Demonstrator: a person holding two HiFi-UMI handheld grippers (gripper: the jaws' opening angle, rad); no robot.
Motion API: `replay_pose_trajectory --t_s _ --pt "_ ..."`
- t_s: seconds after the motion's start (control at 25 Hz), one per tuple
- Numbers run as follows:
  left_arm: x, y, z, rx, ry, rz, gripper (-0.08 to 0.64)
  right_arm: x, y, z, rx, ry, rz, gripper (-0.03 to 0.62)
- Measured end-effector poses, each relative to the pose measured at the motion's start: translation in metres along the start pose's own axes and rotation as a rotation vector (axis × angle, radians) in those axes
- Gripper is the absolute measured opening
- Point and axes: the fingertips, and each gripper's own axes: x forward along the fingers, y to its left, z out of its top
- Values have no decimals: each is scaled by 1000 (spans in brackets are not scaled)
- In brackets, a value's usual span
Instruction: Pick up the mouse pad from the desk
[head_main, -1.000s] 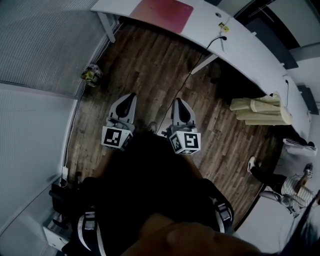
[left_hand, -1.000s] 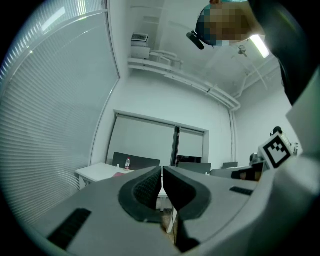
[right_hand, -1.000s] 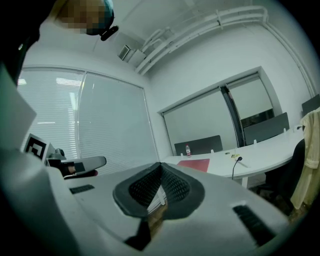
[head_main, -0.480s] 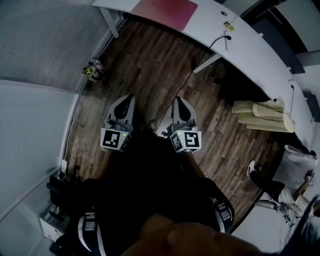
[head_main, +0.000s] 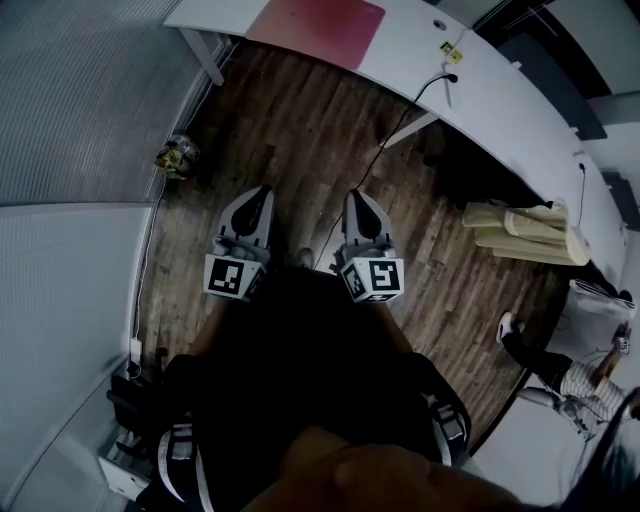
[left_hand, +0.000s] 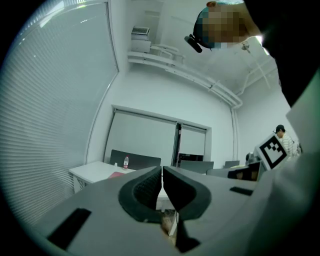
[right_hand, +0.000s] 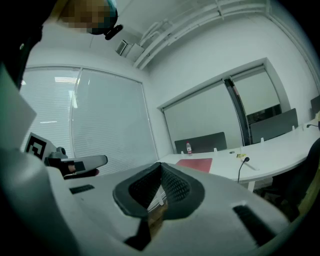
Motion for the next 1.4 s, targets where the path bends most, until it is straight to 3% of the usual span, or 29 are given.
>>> replay_pose_trajectory --t_s 0.72,1.16,1.4 --pt "134 160 27 -49 21 -75 9 203 9 31 10 20 -75 2" --pt "169 255 28 -48 45 -113 9 293 31 31 18 33 -131 2" --pt "173 280 27 -59 48 -93 9 313 38 30 1 42 -120 2"
